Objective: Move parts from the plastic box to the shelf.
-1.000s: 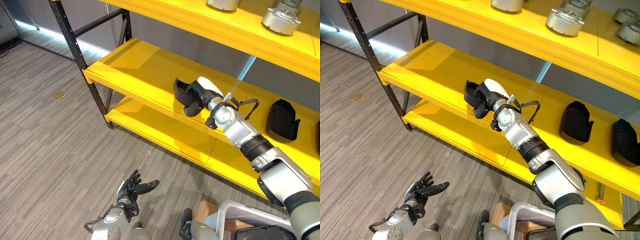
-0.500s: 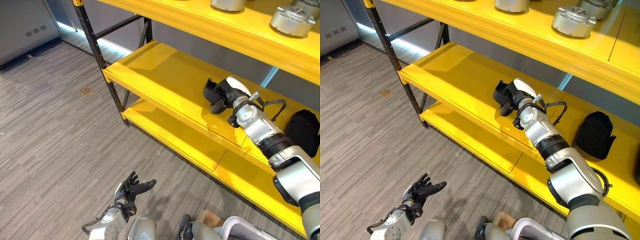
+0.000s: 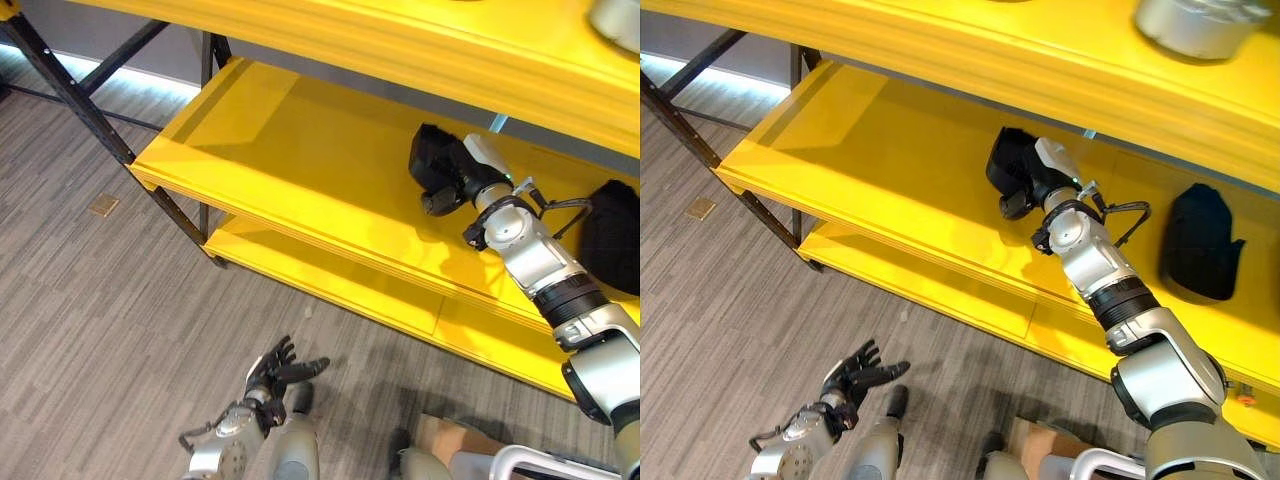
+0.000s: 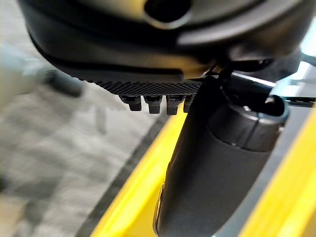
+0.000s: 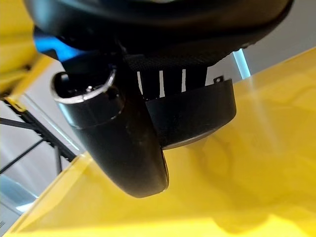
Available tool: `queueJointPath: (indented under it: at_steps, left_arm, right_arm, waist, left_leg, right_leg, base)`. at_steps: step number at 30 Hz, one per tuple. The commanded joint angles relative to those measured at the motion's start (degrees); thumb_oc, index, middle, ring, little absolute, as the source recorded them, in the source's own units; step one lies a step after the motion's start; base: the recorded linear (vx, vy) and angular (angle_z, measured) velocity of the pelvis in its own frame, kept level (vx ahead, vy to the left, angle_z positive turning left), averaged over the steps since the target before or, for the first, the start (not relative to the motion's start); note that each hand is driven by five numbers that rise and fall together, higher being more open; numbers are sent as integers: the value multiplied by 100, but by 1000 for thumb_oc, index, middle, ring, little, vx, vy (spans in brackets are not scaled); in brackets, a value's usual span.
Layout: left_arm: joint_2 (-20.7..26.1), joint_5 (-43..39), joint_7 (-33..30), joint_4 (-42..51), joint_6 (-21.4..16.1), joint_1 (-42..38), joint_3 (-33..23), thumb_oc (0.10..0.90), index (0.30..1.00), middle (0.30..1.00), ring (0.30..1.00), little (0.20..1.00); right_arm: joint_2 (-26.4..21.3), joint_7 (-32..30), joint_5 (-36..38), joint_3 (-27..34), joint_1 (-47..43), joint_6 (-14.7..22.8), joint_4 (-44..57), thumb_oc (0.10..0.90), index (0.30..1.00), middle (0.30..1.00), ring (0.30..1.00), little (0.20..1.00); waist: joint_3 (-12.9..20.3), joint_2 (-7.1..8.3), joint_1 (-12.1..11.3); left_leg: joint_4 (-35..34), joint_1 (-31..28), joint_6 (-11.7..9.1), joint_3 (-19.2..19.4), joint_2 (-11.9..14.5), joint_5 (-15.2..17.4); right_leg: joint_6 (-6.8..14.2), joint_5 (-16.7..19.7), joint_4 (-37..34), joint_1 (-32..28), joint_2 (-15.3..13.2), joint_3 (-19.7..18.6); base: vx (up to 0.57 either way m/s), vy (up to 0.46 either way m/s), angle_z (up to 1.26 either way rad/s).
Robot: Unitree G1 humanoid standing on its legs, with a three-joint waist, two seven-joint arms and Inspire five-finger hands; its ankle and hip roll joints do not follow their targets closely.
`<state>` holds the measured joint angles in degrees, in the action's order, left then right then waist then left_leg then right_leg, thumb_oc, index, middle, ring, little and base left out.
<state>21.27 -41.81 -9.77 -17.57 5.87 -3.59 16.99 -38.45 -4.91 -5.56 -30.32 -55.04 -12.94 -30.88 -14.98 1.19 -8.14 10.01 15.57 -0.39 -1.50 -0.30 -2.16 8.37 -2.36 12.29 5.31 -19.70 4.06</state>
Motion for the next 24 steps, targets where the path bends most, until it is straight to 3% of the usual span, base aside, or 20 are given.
queueJointPath:
  at_steps: [1, 4, 5, 7, 10, 12, 13, 15, 16, 24]
  left_arm:
    - [293, 143, 64, 517, -300, 380, -72, 900, 1000, 1000, 1000, 1000]
    - [321, 130, 53, 493, -305, 393, -90, 900, 1000, 1000, 1000, 1000]
    - [321, 118, 31, 502, -324, 416, -118, 900, 1000, 1000, 1000, 1000]
    - [305, 67, 18, 519, -334, 465, -176, 900, 1000, 1000, 1000, 1000]
    - [308, 42, 15, 501, -345, 420, -189, 900, 1000, 1000, 1000, 1000]
    - [306, 8, 0, 526, -369, 397, -206, 900, 1000, 1000, 1000, 1000]
    - [305, -16, -23, 472, -404, 324, -211, 900, 1000, 1000, 1000, 1000]
    - [284, 32, 2, 474, -413, 357, -219, 900, 1000, 1000, 1000, 1000]
    - [236, 16, -1, 462, -402, 373, -221, 900, 1000, 1000, 1000, 1000]
    - [209, 49, 81, 556, -320, 576, -252, 900, 1000, 1000, 1000, 1000]
  right_arm:
    - [-135, -330, -182, 280, -973, 317, 262, 400, 300, 300, 300, 300]
    - [-52, -352, -189, 191, -1116, 303, 189, 400, 300, 300, 300, 300]
    - [34, -359, -225, 127, -1214, 300, 146, 400, 300, 300, 300, 300]
    - [152, -359, -236, 24, -1376, 329, 26, 400, 300, 300, 300, 300]
    - [304, -333, -202, -74, -1599, 342, -100, 400, 300, 300, 300, 300]
    - [421, -322, -194, -131, -1782, 343, -218, 400, 300, 300, 300, 300]
    - [412, -349, -212, -150, -1828, 338, -257, 400, 300, 300, 300, 300]
    - [383, -336, -235, -135, -1791, 337, -250, 400, 300, 300, 300, 300]
    - [382, -325, -272, -162, -1760, 347, -205, 400, 300, 300, 300, 300]
    - [423, -214, -163, -66, -1545, 345, -224, 400, 300, 300, 300, 300]
  waist:
    - [498, 508, 78]
    - [441, 498, 95]
    - [382, 466, 41]
    - [323, 480, 17]
    - [181, 516, 12]
    - [75, 512, 39]
    - [4, 505, 60]
    - [19, 527, 70]
    - [26, 509, 79]
    - [257, 466, 142]
  left_leg:
    - [1127, 692, -310, -251, 556, 719]
    - [1189, 588, -183, -67, 523, 884]
    - [1218, 498, -144, 45, 551, 953]
    - [1162, 377, -100, 228, 539, 1000]
    - [1163, 245, -85, 413, 578, 1062]
    - [1229, 228, -79, 512, 606, 1092]
    - [1320, 186, -138, 517, 629, 1082]
    - [1325, 188, -147, 536, 602, 1080]
    - [1260, 143, -188, 520, 643, 1046]
    - [1135, 48, -371, 486, 814, 973]
  right_leg:
    - [340, 1173, -773, -659, -269, -60]
    - [311, 1513, -665, -552, -424, 337]
    - [291, 1570, -560, -529, -483, 631]
    - [264, 1513, -550, -456, -490, 1065]
    - [295, 1465, -661, -254, -354, 1253]
    - [340, 1365, -718, -85, -233, 1257]
    - [315, 1053, -851, -127, -148, 1181]
    - [360, 1133, -900, -183, -211, 1172]
    - [327, 945, -912, -218, -134, 1062]
    - [362, 744, -1109, -401, 6, 1096]
  base:
    - [66, 188, -16]
    - [71, 205, -30]
    - [51, 218, -39]
    - [16, 175, -68]
    - [-34, 53, -72]
    - [-33, 9, -51]
    - [29, -14, -28]
    - [29, -22, 0]
    - [41, -69, 15]
    - [29, -79, -5]
